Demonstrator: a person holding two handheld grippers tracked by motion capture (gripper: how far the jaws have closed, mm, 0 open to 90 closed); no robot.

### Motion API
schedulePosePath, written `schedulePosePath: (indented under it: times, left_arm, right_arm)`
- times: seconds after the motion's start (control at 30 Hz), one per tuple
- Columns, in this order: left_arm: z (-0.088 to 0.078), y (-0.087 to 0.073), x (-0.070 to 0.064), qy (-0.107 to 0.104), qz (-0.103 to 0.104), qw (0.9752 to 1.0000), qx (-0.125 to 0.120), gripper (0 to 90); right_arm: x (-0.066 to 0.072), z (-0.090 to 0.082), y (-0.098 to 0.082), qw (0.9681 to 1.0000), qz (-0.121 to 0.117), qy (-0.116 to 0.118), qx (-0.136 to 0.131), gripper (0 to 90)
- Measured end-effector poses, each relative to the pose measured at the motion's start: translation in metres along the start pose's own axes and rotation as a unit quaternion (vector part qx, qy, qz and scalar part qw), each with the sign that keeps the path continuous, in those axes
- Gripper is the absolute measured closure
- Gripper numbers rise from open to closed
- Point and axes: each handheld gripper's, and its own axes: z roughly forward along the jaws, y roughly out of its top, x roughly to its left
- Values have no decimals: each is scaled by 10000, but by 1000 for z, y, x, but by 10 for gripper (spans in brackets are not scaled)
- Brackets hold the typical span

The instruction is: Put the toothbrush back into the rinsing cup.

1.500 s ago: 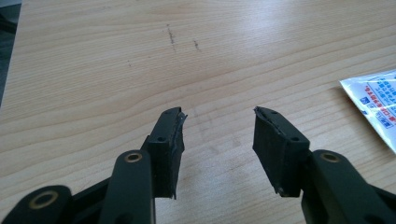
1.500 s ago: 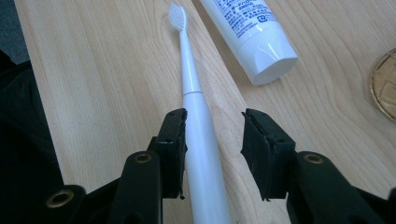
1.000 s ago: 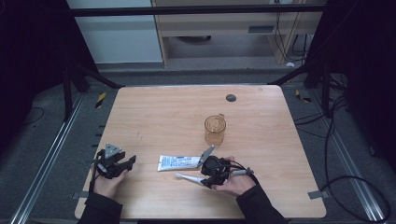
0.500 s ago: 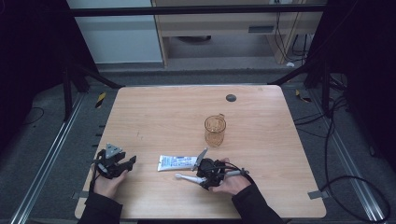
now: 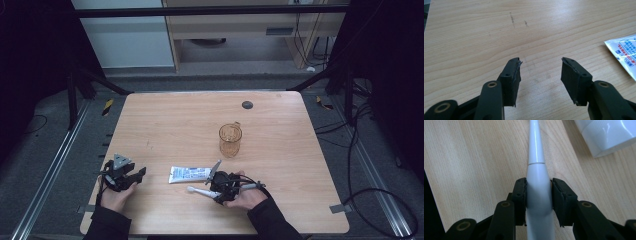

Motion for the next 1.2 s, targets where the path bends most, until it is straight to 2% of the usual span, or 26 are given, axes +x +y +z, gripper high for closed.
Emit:
schedulePosePath:
  times: [0.27, 0.37, 0.47, 0.53, 0.83, 0.93, 1.2]
  left_arm:
    - [0, 0, 0, -2, 4, 10000, 11, 486]
    - [0, 0, 0, 0, 1, 10000, 11, 488]
    - [0, 0, 0, -4, -4, 10000, 13, 488]
    - [0, 0, 0, -6, -3, 10000, 11, 489]
    - [0, 0, 0, -13, -18, 10000, 14, 493]
    - [0, 0, 0, -11, -20, 10000, 10, 494]
    - [0, 0, 0, -12, -23, 10000, 11, 496]
  right_arm:
    - [1, -1, 0, 10000, -41, -36, -4, 671]
    - [2, -1, -1, 10000, -48, 44, -19, 672]
    - [4, -4, -1, 9997, -48, 217, -50, 673]
    - [6, -9, -2, 9995, -80, 262, -151, 674]
    - [8, -24, -1, 9988, -105, 172, -454, 675]
    - [7, -32, -1, 9979, -48, 99, -638, 676]
    - [4, -37, -3, 9972, 2, 80, -746, 676]
